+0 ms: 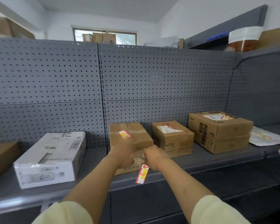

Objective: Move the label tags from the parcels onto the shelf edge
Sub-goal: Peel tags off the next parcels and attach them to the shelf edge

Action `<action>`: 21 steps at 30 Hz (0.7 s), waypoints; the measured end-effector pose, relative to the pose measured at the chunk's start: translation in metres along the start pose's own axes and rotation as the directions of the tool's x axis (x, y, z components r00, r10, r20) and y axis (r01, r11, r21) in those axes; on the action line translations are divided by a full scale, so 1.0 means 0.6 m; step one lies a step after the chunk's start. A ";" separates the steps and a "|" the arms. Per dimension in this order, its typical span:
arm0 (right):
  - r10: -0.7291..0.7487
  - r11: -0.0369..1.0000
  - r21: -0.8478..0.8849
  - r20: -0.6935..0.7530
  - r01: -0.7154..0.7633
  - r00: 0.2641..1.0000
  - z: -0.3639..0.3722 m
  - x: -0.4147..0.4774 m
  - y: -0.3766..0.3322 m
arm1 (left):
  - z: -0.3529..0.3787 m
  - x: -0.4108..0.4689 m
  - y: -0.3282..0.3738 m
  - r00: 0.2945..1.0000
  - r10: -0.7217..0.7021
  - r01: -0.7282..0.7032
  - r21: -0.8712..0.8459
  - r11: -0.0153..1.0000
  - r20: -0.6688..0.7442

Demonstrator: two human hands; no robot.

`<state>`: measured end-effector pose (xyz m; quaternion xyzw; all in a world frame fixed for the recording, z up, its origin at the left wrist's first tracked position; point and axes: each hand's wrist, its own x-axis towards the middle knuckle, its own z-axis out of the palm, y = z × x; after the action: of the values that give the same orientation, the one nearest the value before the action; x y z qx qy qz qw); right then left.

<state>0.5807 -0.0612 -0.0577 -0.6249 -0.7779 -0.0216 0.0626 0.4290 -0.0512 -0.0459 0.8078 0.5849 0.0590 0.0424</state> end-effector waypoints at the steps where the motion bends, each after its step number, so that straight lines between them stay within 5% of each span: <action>1: -0.002 1.000 0.012 0.010 0.002 1.000 0.007 0.000 0.000 | 0.006 0.000 0.001 1.000 -0.009 0.009 -0.007 1.000 0.010; 12: -0.102 0.981 -0.145 0.165 0.126 0.981 0.086 0.016 -0.013 | 0.053 -0.006 -0.026 0.986 -0.119 0.111 0.071 0.991 0.115; 21: -0.040 0.949 -0.310 0.065 0.058 0.997 0.107 0.024 -0.020 | 0.078 -0.038 -0.041 0.978 -0.160 0.147 0.103 0.984 0.133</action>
<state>0.5617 -0.0427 -0.1188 -0.6079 -0.7814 -0.1273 -0.0600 0.4057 -0.0650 -0.0967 0.7633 0.6434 -0.0290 0.0506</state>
